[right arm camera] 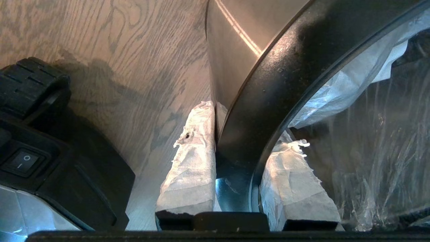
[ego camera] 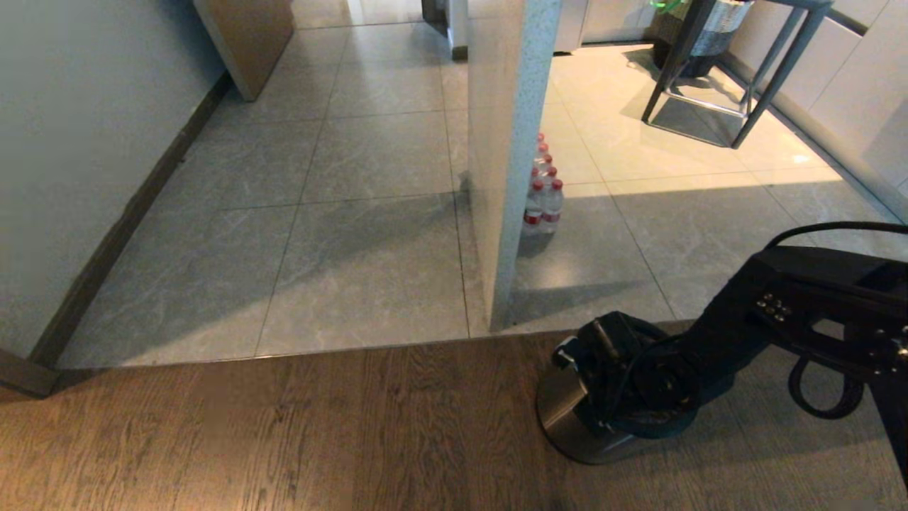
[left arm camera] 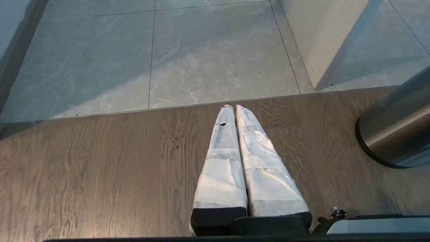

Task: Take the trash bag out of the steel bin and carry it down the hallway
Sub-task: Place the outer trash can on the ground

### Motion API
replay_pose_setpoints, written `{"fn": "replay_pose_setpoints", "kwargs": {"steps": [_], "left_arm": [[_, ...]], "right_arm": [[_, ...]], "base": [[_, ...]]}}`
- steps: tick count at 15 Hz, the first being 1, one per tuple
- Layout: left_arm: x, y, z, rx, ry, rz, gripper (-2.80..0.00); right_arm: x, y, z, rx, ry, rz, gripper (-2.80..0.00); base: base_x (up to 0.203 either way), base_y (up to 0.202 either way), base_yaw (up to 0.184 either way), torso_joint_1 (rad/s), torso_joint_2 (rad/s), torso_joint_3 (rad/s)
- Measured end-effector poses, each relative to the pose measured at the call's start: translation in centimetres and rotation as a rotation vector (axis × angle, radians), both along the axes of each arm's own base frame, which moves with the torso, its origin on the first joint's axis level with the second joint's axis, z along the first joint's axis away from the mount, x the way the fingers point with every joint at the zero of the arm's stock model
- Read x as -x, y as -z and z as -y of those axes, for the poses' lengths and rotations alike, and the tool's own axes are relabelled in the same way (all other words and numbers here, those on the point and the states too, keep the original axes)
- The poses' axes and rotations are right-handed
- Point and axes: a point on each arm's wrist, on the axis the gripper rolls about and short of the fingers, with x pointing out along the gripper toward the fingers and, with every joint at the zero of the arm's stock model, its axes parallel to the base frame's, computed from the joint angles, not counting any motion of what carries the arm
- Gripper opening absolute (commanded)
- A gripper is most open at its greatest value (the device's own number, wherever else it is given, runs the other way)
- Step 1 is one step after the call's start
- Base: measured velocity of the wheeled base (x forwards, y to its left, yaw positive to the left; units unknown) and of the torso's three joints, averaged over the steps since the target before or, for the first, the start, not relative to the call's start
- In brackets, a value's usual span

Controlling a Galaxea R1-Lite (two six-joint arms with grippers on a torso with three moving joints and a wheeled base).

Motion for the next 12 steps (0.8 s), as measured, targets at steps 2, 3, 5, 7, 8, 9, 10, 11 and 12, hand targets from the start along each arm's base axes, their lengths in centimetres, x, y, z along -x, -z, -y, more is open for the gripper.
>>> {"fn": "replay_pose_setpoints", "kwargs": {"steps": [2,3,5,7,8,9,10,11,12], "left_arm": [[0.0,0.0,0.0,-0.001,0.0,0.0,-2.8],[0.0,0.0,0.0,0.0,0.0,0.0,-2.8],[0.0,0.0,0.0,0.0,0.0,0.0,-2.8],[0.0,0.0,0.0,0.0,0.0,-0.001,-2.8],[0.0,0.0,0.0,0.0,0.0,0.0,-2.8],[0.0,0.0,0.0,0.0,0.0,0.0,-2.8],[0.0,0.0,0.0,0.0,0.0,0.0,-2.8],[0.0,0.0,0.0,0.0,0.0,0.0,-2.8],[0.0,0.0,0.0,0.0,0.0,0.0,-2.8]], "right_arm": [[0.1,-0.2,0.1,0.002,0.003,0.002,-2.8],[0.1,-0.3,0.1,0.002,0.003,0.004,-2.8],[0.2,-1.2,0.1,-0.009,0.002,0.025,-2.8],[0.2,-2.6,0.2,-0.027,0.001,0.06,-2.8],[0.3,-3.5,0.2,-0.037,0.001,0.08,-2.8],[0.6,-4.3,0.4,-0.042,-0.002,0.091,-2.8],[1.1,-4.8,0.5,-0.044,-0.007,0.097,-2.8],[1.6,-5.5,0.8,-0.047,-0.009,0.105,-2.8],[2.0,-6.2,1.0,-0.051,-0.009,0.114,-2.8]], "base": [[0.0,0.0,0.0,0.0,0.0,0.0],[0.0,0.0,0.0,0.0,0.0,0.0],[0.0,0.0,0.0,0.0,0.0,0.0],[0.0,0.0,0.0,0.0,0.0,0.0],[0.0,0.0,0.0,0.0,0.0,0.0],[0.0,0.0,0.0,0.0,0.0,0.0],[0.0,0.0,0.0,0.0,0.0,0.0],[0.0,0.0,0.0,0.0,0.0,0.0],[0.0,0.0,0.0,0.0,0.0,0.0]]}}
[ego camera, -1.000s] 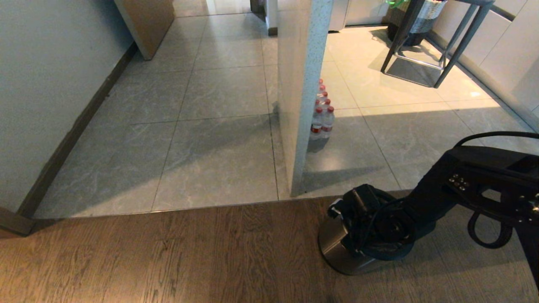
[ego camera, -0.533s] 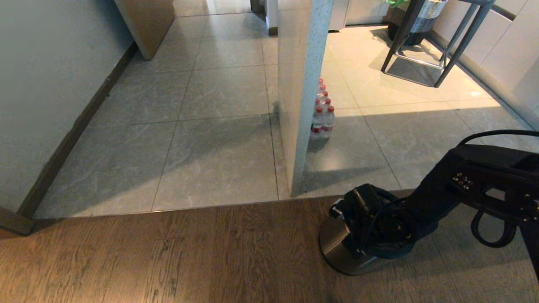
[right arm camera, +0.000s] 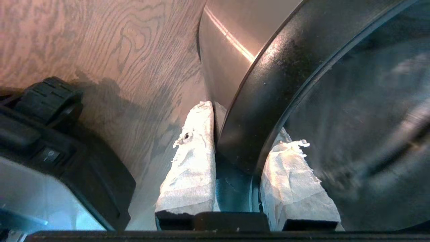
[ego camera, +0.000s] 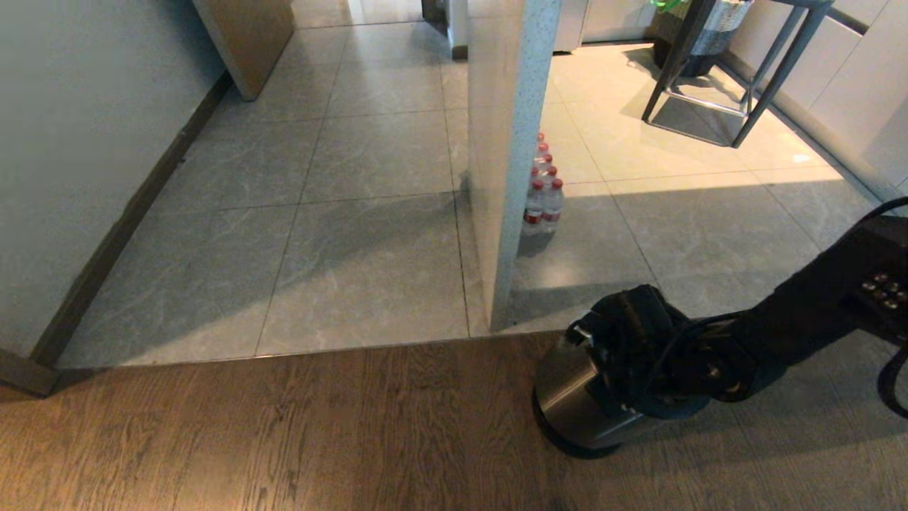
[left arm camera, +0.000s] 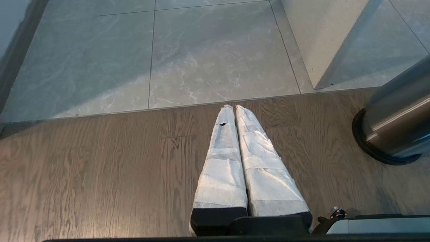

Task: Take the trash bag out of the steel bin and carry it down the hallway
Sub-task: Place the outer trash can on the ground

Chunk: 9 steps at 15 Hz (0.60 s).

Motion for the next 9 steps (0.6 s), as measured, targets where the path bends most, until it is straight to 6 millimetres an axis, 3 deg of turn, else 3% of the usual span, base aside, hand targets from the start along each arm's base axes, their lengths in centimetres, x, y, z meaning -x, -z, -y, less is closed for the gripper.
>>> {"fn": "replay_pose_setpoints", "kwargs": {"steps": [5,9], "left_arm": [[0.0,0.0,0.0,0.0,0.0,0.0,-2.8],[0.0,0.0,0.0,0.0,0.0,0.0,-2.8]], "right_arm": [[3.8,-5.1,1.3,-0.036,-0.009,0.077,-2.8],[7.7,-10.5,2.6,-0.066,-0.023,0.143,-2.8]], "base": [[0.0,0.0,0.0,0.0,0.0,0.0],[0.0,0.0,0.0,0.0,0.0,0.0]]}}
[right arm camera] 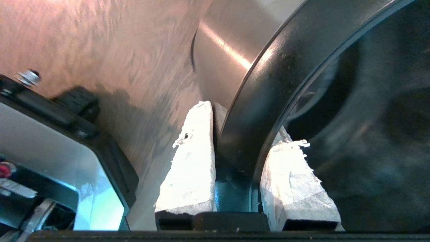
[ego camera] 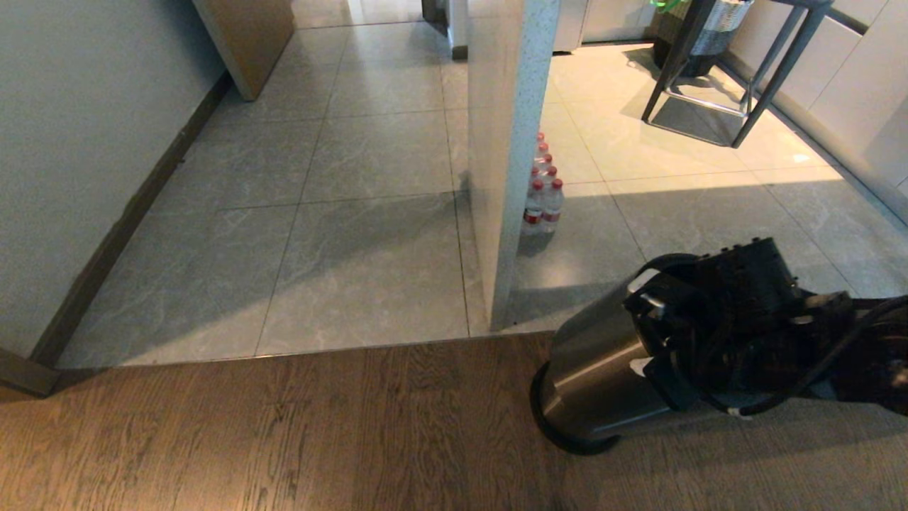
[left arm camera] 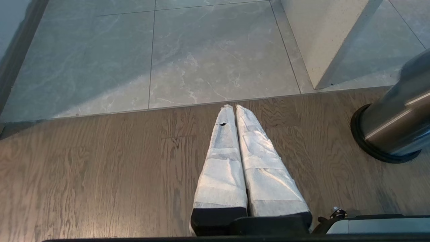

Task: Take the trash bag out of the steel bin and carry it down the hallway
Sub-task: Place the outer trash can on the ground

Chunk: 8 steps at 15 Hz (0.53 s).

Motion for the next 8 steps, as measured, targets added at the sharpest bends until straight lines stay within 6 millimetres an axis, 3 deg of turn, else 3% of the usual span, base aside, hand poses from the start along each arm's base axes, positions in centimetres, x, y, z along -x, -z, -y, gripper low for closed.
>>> {"fn": "replay_pose_setpoints", "kwargs": {"steps": [8], "left_arm": [[0.0,0.0,0.0,0.0,0.0,0.0,-2.8]], "right_arm": [[5.4,-12.2,2.4,-0.19,0.02,0.28,-2.8]], "base": [[0.0,0.0,0.0,0.0,0.0,0.0]]}}
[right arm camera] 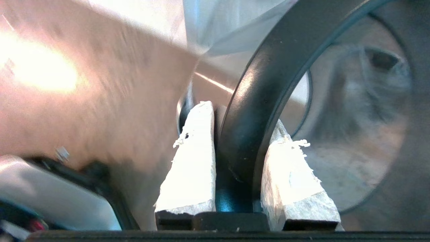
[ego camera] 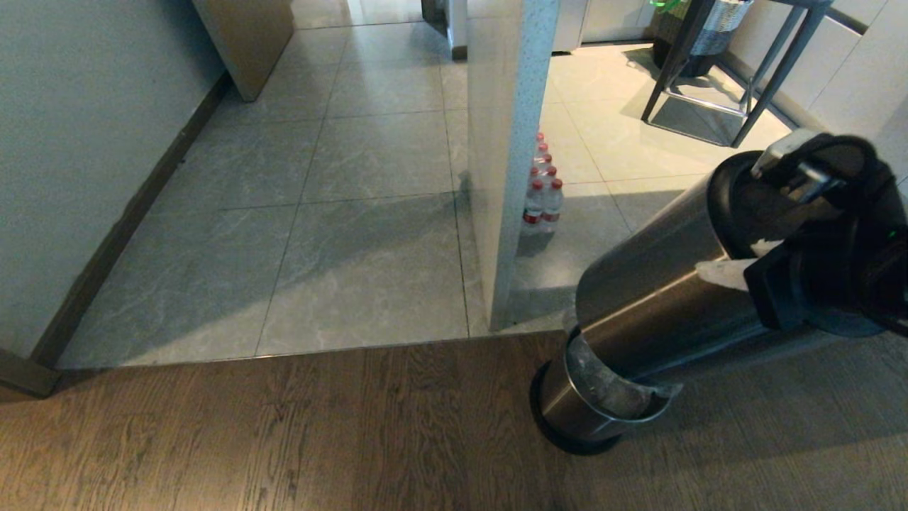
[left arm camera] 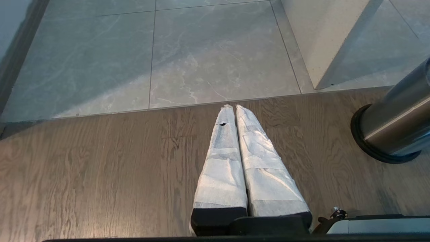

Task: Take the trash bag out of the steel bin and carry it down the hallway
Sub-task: Place the outer trash can on the ground

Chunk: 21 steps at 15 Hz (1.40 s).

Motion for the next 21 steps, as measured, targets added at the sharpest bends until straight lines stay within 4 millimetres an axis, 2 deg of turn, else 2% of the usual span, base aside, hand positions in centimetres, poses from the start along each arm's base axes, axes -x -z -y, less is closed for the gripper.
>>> {"fn": "replay_pose_setpoints", "kwargs": {"steps": [3,5,7,9,11,13,17,21], "left_arm": [[0.0,0.0,0.0,0.0,0.0,0.0,-2.8],[0.0,0.0,0.0,0.0,0.0,0.0,-2.8],[0.0,0.0,0.0,0.0,0.0,0.0,-2.8],[0.0,0.0,0.0,0.0,0.0,0.0,-2.8],[0.0,0.0,0.0,0.0,0.0,0.0,-2.8],[0.0,0.0,0.0,0.0,0.0,0.0,-2.8],[0.0,0.0,0.0,0.0,0.0,0.0,-2.8],[0.0,0.0,0.0,0.0,0.0,0.0,-2.8]], "right_arm": [[1.2,-3.6,1.5,-0.042,0.063,0.084,-2.8],[1.4,-5.2,3.0,-0.06,0.142,0.138,-2.8],[1.5,-6.2,4.6,-0.066,0.223,0.163,-2.8],[1.5,-6.0,6.5,-0.052,0.33,0.141,-2.8],[0.8,-4.6,9.1,-0.034,0.49,0.094,-2.8],[-1.2,-2.3,12.3,-0.045,0.663,0.042,-2.8],[-7.0,4.6,18.1,-0.114,0.889,-0.101,-2.8],[-14.0,10.4,21.4,-0.169,0.937,-0.111,-2.8]], "base": [[0.0,0.0,0.0,0.0,0.0,0.0],[0.0,0.0,0.0,0.0,0.0,0.0],[0.0,0.0,0.0,0.0,0.0,0.0],[0.0,0.0,0.0,0.0,0.0,0.0],[0.0,0.0,0.0,0.0,0.0,0.0],[0.0,0.0,0.0,0.0,0.0,0.0],[0.0,0.0,0.0,0.0,0.0,0.0],[0.0,0.0,0.0,0.0,0.0,0.0]]}}
